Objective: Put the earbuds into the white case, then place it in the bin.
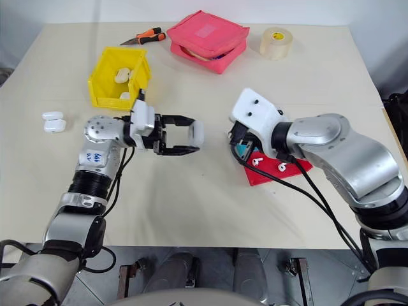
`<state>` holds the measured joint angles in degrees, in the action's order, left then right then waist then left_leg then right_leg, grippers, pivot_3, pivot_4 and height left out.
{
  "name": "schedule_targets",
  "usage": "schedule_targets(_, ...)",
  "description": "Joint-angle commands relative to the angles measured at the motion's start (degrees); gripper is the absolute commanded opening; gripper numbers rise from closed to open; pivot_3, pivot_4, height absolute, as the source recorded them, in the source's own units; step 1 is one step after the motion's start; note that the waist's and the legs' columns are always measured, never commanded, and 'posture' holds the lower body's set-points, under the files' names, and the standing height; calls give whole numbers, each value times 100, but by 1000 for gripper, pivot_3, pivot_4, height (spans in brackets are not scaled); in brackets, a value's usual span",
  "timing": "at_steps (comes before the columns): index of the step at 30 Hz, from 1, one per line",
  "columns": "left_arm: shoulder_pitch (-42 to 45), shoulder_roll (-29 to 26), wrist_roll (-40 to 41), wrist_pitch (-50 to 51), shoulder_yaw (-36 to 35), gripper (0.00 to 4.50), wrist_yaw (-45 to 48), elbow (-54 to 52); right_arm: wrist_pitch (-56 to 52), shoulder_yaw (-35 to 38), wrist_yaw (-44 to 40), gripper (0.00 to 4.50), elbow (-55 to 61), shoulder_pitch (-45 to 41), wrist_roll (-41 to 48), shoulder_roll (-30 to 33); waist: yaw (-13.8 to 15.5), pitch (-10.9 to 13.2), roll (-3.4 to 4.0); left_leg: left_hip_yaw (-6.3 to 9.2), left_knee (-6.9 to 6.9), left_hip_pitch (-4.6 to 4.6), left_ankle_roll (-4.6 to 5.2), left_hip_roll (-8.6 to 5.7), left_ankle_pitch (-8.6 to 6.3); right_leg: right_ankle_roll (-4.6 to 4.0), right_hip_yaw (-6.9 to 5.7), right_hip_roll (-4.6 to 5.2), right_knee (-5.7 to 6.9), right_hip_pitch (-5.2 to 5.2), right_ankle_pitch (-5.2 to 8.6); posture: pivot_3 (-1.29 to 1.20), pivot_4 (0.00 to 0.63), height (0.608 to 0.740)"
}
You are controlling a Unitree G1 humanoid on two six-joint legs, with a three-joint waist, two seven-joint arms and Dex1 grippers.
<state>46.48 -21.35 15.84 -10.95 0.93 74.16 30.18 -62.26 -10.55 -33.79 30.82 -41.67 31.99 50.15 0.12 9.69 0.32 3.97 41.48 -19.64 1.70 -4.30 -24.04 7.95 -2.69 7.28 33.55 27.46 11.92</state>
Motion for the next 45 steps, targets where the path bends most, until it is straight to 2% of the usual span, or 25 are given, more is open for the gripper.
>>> schedule_targets(1, 7, 8, 292, 143, -395, 2791, -533, -229, 418, 1277, -110, 26, 110, 423, 359, -219, 6, 0, 0, 2, 1, 0, 0, -1, 0, 0, -3, 2, -1, -2, 0, 0, 150, 740)
schedule_targets(2, 7, 26, 334, 175, -475, 2791, -662, -245, 556, 1559, -165, 26, 115, 594, 481, -319, 7, 0, -1, 1, 2, 0, 1, -2, 1, 1, -1, 4, 1, -1, 0, 0, 150, 740)
schedule_targets(3, 26, 47, 411, 225, -621, 2791, -863, -234, 1126, 2053, -254, 26, 131, 876, 724, -748, 8, -1, -1, 4, 1, 1, 2, -2, 1, 1, -4, 3, -1, -5, 0, 0, 150, 740)
schedule_targets(5, 39, 82, 512, 284, -815, 2791, -1158, -252, 1413, 2423, -503, 26, 71, 1258, 859, -847, 4, -1, -2, 5, 0, 5, 2, -3, 1, 1, -12, 3, -1, -7, -1, 0, 150, 740)
schedule_targets(8, 29, 179, 703, 295, -1094, 2791, -1526, -261, 1141, 2830, -1033, 633, -99, 1734, 1646, -812, 8, -1, -2, 3, 1, 6, 5, -6, 2, 1, -12, 9, 2, -8, -1, 0, 150, 740)
schedule_targets(14, 43, 148, 885, 258, -1523, 2791, -2081, -183, 1829, 2946, -1984, 2662, -518, 2368, 1548, -507, -1, -1, -2, 0, 1, 14, 6, -6, 3, 2, -12, 11, 7, -11, -1, 0, 150, 740)
schedule_targets(19, 249, -94, 668, 243, -1789, 2791, -2846, 269, 2187, 2733, -2330, 4457, -955, 2120, 1303, -272, -16, -1, -2, -3, -1, 21, 5, -4, 3, 2, -10, 9, 8, -12, -1, 0, 150, 740)
schedule_targets(25, 922, -653, 39, 254, -1768, 2791, -4111, 1889, 2388, 2327, -2469, 4486, -1343, 1614, 1010, -256, -8, -1, -2, -3, -2, 23, 5, -10, 3, 2, -11, 12, 8, -13, -1, 0, 150, 740)
schedule_targets(30, 1619, -872, -518, 79, -1554, 2791, -4860, 3362, 2416, 2060, -2545, 4486, -1590, 1244, 839, -255, 22, -1, -3, -4, -2, 21, 6, -25, 3, 2, -26, 19, 7, -13, -1, 0, 150, 740)
schedule_targets(35, 1931, -883, -818, -54, -1487, 4449, -5419, 4051, 2417, 1959, -2619, 4500, -1694, 1108, 737, -212, 8, -1, -3, -4, -4, 21, 6, -42, 3, 3, -32, 25, 9, -9, -2, 0, 150, 740)
schedule_targets(38, 1940, -862, -899, -203, -1427, 4482, -5278, 4089, 2386, 1971, -2643, 4500, -1700, 1060, 718, -195, -14, -1, -3, -4, -4, 20, 6, -41, 3, 3, -32, 25, 14, -5, -2, 0, 150, 740)
schedule_targets(41, 1632, -894, -617, -810, -1467, 4482, -3944, 3562, 2490, 2096, -2738, 4500, -1715, 1085, 717, -143, -16, -1, -3, -5, -3, 20, 6, -41, 3, 3, -32, 25, 16, -4, -2, 0, 150, 740)
schedule_targets(43, 1235, -1012, -660, -1212, -1370, 4482, -3533, 3092, 2594, 2185, -2863, 4500, -1731, 1171, 735, -109, -24, -1, -3, -7, -2, 20, 6, -40, 3, 3, -34, 29, 16, -3, -1, 0, 150, 740)
schedule_targets(45, 771, -1080, -437, -1071, -1438, 4482, -3156, 2427, 2672, 2252, -2976, 4500, -1797, 1260, 735, -82, -31, -1, -3, -8, -3, 20, 6, -36, 3, 2, -34, 30, 15, -2, -1, 0, 150, 740)
